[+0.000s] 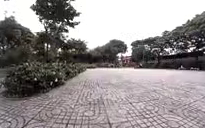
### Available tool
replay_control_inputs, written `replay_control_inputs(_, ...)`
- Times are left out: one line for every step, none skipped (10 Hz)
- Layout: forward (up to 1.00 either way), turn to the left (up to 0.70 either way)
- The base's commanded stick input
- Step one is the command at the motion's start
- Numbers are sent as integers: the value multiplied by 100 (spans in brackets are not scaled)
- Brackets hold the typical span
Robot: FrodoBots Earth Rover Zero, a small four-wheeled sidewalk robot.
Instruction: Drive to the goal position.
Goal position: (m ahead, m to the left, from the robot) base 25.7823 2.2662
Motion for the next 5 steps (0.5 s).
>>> replay_control_inputs(70, 0)
replay_control_inputs(70, 0)
replay_control_inputs(70, 0)
replay_control_inputs(70, 0)
replay_control_inputs(70, 0)
